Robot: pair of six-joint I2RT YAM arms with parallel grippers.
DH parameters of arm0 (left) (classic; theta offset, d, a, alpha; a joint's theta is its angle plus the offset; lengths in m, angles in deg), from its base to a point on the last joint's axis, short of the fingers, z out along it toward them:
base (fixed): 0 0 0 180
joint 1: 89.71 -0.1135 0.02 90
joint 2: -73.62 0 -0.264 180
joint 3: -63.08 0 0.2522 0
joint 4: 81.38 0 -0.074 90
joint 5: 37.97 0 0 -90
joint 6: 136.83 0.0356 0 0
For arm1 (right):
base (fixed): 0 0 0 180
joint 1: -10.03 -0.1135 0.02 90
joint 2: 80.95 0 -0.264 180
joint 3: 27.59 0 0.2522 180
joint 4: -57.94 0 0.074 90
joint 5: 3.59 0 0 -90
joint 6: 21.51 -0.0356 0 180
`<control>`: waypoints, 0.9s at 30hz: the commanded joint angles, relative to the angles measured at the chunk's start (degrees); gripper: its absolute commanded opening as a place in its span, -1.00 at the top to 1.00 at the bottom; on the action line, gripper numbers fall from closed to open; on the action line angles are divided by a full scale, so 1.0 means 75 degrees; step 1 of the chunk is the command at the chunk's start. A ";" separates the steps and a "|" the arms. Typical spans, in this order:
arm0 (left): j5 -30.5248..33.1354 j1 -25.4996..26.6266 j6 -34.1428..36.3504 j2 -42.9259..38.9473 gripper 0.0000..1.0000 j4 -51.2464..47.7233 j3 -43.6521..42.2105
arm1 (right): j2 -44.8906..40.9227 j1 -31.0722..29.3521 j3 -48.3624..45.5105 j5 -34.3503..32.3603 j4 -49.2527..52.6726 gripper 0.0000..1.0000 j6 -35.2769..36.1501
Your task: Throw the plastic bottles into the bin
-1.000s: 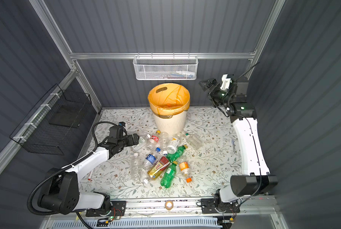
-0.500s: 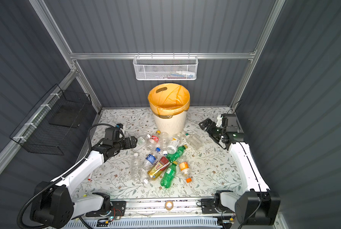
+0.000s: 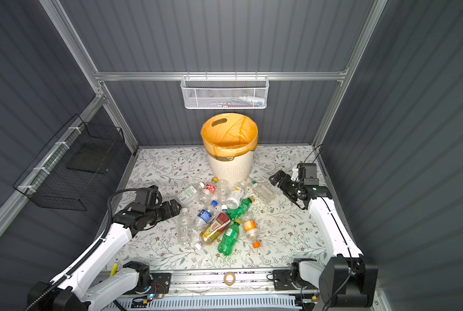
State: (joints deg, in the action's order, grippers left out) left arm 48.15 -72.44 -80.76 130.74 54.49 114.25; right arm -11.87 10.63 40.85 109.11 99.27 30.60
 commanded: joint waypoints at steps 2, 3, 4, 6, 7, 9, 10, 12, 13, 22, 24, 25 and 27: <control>-0.0524 0.0187 -0.0535 0.0182 -0.81 0.0283 -0.0317 | -0.0011 0.0025 -0.0199 0.0132 -0.0267 -0.98 0.0083; -0.0514 0.0274 -0.0506 0.0280 -0.81 0.0323 -0.0342 | -0.0032 0.0025 -0.0260 0.0110 -0.0281 -0.98 0.0083; -0.0505 0.0356 -0.0459 0.0385 -0.81 0.0339 -0.0347 | -0.0057 0.0025 -0.0322 0.0080 -0.0304 -0.98 0.0082; -0.0368 0.0548 -0.0363 0.0580 -0.78 0.0374 -0.0347 | -0.0097 0.0025 -0.0465 0.0036 -0.0362 -0.98 0.0090; -0.0241 0.0680 -0.0383 0.0657 -0.78 0.0402 -0.0349 | -0.0102 0.0025 -0.0531 0.0022 -0.0389 -0.98 0.0100; -0.0054 0.0870 -0.0459 0.0830 -0.77 0.0503 -0.0399 | -0.0105 0.0025 -0.0574 -0.0023 -0.0349 -0.98 0.0153; 0.0022 0.0925 -0.0496 0.0954 -0.76 0.0521 -0.0427 | -0.0105 0.0025 -0.0585 -0.0057 -0.0324 -0.98 0.0182; 0.0086 0.0987 -0.0578 0.1168 -0.74 0.0619 -0.0487 | -0.0095 0.0022 -0.0597 -0.0108 -0.0295 -0.99 0.0223; 0.0134 0.1011 -0.0601 0.1291 -0.73 0.0641 -0.0500 | -0.0089 0.0025 -0.0588 -0.0126 -0.0279 -0.98 0.0239; 0.0295 0.1058 -0.0627 0.1848 -0.63 0.0937 -0.0612 | 0.0030 0.0025 -0.0806 -0.0086 -0.0404 -0.98 0.0165; 0.0271 0.1065 -0.0615 0.1876 -0.55 0.0933 -0.0594 | 0.0033 0.0025 -0.0844 -0.0097 -0.0406 -0.98 0.0153; 0.0271 0.1071 -0.0611 0.1855 -0.50 0.0915 -0.0580 | 0.0013 0.0026 -0.0856 -0.0101 -0.0396 -0.98 0.0155; 0.0293 0.1072 -0.0580 0.1783 -0.38 0.0867 -0.0546 | 0.0000 0.0025 -0.0868 -0.0120 -0.0384 -0.98 0.0162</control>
State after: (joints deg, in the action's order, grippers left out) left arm 49.70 -64.61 -85.05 144.51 61.13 110.14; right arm -11.89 10.65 34.90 108.84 96.62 31.45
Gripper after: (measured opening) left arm 0.707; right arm 0.991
